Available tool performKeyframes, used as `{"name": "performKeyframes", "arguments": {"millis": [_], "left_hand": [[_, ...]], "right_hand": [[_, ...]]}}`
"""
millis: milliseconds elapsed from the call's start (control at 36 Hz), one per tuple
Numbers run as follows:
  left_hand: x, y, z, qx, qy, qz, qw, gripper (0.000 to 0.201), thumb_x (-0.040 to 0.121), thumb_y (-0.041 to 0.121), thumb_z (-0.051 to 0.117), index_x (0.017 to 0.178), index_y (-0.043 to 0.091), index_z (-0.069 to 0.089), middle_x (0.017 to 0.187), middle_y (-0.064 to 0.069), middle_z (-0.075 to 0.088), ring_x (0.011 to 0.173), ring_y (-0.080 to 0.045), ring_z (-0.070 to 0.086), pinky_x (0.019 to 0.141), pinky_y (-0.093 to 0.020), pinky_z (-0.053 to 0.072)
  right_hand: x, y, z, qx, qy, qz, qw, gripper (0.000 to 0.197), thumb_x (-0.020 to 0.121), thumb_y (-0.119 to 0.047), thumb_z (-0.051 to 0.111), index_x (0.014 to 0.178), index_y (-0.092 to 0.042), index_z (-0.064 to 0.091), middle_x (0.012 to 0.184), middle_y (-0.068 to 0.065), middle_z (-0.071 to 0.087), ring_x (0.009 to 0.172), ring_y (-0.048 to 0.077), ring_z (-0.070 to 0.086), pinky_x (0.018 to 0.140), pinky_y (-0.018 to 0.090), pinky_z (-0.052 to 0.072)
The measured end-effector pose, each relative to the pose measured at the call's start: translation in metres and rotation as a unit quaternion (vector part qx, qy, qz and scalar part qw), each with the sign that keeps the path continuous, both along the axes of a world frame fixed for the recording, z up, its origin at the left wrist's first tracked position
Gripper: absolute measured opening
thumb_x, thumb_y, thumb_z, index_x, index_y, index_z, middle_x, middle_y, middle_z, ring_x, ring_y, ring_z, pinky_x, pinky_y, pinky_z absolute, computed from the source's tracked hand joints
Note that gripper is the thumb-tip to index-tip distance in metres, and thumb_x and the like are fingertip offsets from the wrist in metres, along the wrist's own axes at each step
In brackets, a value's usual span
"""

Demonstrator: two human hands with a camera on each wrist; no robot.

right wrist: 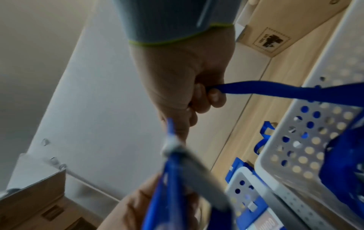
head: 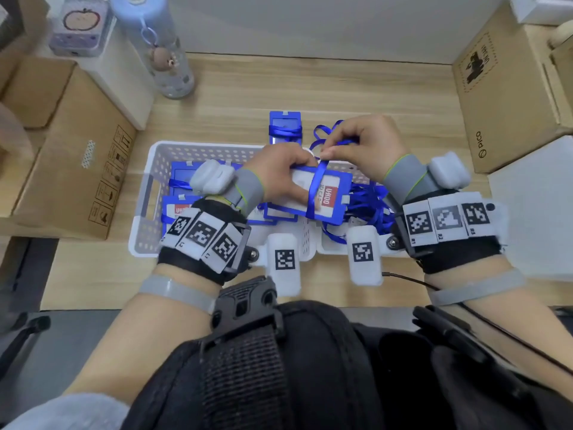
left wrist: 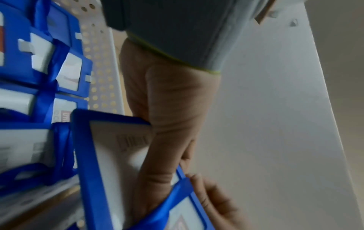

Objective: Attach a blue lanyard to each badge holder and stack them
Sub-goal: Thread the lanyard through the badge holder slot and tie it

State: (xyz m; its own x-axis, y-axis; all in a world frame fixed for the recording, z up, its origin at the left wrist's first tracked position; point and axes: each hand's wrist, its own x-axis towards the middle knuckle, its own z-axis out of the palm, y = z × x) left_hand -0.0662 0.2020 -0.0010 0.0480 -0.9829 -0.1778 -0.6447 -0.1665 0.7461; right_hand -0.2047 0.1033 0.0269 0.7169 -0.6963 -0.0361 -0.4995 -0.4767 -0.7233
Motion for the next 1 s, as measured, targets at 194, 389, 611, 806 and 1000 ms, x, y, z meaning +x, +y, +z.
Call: {"name": "performKeyframes", "arguments": {"millis": [194, 389, 611, 806, 1000], "left_hand": [[0.003, 0.000, 0.000, -0.063, 0.293, 0.134, 0.945, 0.036, 0.046, 0.033, 0.075, 0.074, 0.024, 0.055, 0.072, 0.011, 0.059, 0.070, -0.005, 0.051, 0.070, -0.021, 0.046], [0.007, -0.011, 0.001, -0.086, 0.274, 0.301, 0.909, 0.035, 0.053, 0.043, 0.074, 0.073, 0.023, 0.053, 0.073, 0.006, 0.057, 0.068, -0.010, 0.052, 0.064, -0.022, 0.046], [0.007, -0.015, -0.006, -0.016, -0.049, 0.243, 0.969, 0.035, 0.068, 0.040, 0.072, 0.093, 0.021, 0.057, 0.092, -0.001, 0.060, 0.081, -0.017, 0.048, 0.066, -0.023, 0.033], [-0.001, -0.011, -0.003, 0.062, -0.113, 0.078, 0.989, 0.027, 0.069, 0.026, 0.074, 0.092, 0.027, 0.062, 0.083, 0.007, 0.055, 0.081, -0.016, 0.051, 0.069, -0.023, 0.040], [0.002, 0.001, -0.007, 0.068, 0.082, -0.020, 0.994, 0.031, 0.063, 0.013, 0.081, 0.089, 0.013, 0.063, 0.087, -0.003, 0.059, 0.080, -0.012, 0.052, 0.074, -0.025, 0.043]], "right_hand": [[-0.004, 0.005, -0.018, 0.058, 0.034, -0.009, 0.998, 0.037, 0.089, -0.033, 0.045, 0.074, -0.004, 0.062, 0.072, 0.025, 0.055, 0.073, 0.013, 0.042, 0.065, 0.028, 0.039], [-0.006, 0.018, -0.015, 0.080, 0.151, 0.093, 0.981, 0.024, 0.095, -0.027, 0.044, 0.096, -0.017, 0.065, 0.067, -0.005, 0.045, 0.061, 0.005, 0.044, 0.060, 0.022, 0.035], [0.000, 0.022, -0.002, 0.012, 0.162, 0.138, 0.977, 0.031, 0.089, -0.031, 0.056, 0.085, -0.003, 0.068, 0.061, 0.005, 0.044, 0.056, 0.011, 0.041, 0.056, 0.025, 0.028], [0.001, 0.014, 0.003, 0.007, 0.085, 0.056, 0.995, 0.014, 0.067, -0.025, 0.080, 0.074, -0.018, 0.069, 0.079, 0.007, 0.069, 0.077, 0.021, 0.058, 0.074, 0.032, 0.045], [-0.005, 0.002, -0.013, 0.033, 0.026, -0.017, 0.999, 0.012, 0.080, -0.022, 0.069, 0.086, -0.012, 0.071, 0.082, 0.018, 0.065, 0.078, 0.028, 0.054, 0.076, 0.034, 0.042]]}}
